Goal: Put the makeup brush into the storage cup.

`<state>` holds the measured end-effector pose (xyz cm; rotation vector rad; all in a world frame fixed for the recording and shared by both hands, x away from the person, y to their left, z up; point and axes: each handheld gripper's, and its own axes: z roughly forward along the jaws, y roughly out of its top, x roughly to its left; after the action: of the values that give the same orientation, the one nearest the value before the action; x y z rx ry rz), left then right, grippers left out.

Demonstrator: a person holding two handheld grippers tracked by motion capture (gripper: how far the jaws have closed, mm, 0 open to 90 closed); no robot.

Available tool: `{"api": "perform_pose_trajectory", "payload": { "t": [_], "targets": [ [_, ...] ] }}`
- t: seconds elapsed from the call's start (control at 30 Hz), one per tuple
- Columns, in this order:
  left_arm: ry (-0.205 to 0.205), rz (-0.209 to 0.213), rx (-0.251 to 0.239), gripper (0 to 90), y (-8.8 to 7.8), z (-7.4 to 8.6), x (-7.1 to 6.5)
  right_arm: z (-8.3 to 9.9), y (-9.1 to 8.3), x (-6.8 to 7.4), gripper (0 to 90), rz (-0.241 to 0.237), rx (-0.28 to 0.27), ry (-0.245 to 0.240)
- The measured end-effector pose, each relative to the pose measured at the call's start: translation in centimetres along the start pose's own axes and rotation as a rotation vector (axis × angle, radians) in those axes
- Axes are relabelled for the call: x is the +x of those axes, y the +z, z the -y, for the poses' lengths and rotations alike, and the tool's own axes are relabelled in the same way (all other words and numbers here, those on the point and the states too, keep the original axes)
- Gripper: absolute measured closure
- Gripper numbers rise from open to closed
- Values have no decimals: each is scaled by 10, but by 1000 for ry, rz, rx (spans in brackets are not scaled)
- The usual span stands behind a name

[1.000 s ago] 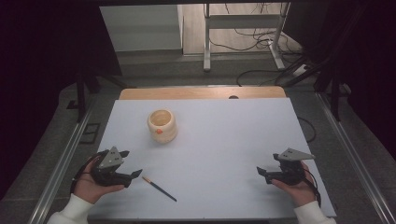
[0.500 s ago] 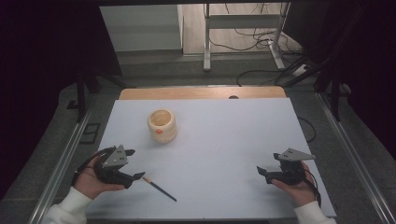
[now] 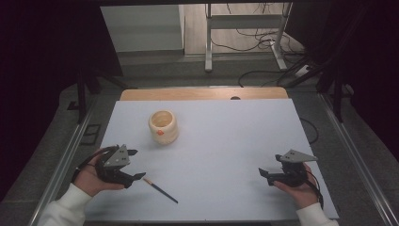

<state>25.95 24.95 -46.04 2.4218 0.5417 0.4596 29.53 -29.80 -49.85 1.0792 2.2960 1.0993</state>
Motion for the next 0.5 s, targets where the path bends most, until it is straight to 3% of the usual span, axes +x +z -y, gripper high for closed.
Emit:
{"api": "perform_pose_trajectory", "payload": {
  "t": [0.37, 0.5],
  "targets": [
    [68, 26, 13, 194, -1, -4, 3, 0, 0, 0, 140, 0, 0, -2],
    [107, 55, 30, 200, -1, -6, 4, 0, 0, 0, 140, 3, -2, -4]
  ]
}}
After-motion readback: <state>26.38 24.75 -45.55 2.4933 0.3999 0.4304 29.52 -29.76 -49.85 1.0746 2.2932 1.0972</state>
